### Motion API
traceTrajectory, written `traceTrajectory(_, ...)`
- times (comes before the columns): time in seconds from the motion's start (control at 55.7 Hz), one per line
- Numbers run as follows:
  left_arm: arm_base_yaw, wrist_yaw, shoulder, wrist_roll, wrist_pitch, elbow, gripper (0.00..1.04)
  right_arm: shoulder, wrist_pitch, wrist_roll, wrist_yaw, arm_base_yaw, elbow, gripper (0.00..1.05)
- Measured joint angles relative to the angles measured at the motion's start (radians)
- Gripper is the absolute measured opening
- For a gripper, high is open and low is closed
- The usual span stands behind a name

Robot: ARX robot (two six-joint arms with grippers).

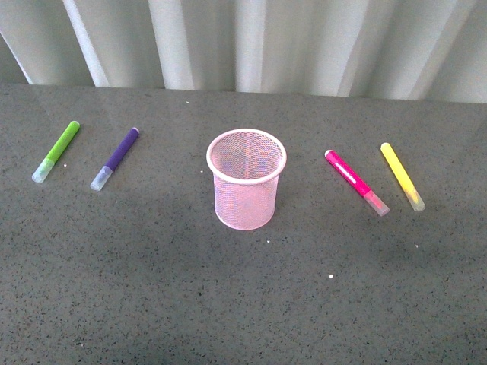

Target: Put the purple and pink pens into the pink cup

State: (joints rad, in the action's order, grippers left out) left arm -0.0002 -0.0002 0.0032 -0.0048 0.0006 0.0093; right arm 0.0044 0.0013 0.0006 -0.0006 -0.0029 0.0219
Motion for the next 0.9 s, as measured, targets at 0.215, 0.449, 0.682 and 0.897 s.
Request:
traceTrajectory(0.215,0.000,0.000,0.000,0.000,0.000,0.000,0.98,0.000,0.000,0.000,0.000,0.000,0.000,0.98)
traceTrajectory(0.449,0.000,0.000,0.000,0.000,0.000,0.000,0.98,0.000,0.000,0.000,0.000,0.000,0.000,0.98)
traceTrajectory(0.682,0.000,0.000,0.000,0.000,0.000,0.000,0.98,0.000,0.000,0.000,0.000,0.000,0.000,0.98)
traceTrajectory(0.897,0.000,0.000,0.000,0.000,0.000,0.000,0.98,0.000,0.000,0.000,0.000,0.000,0.000,0.98)
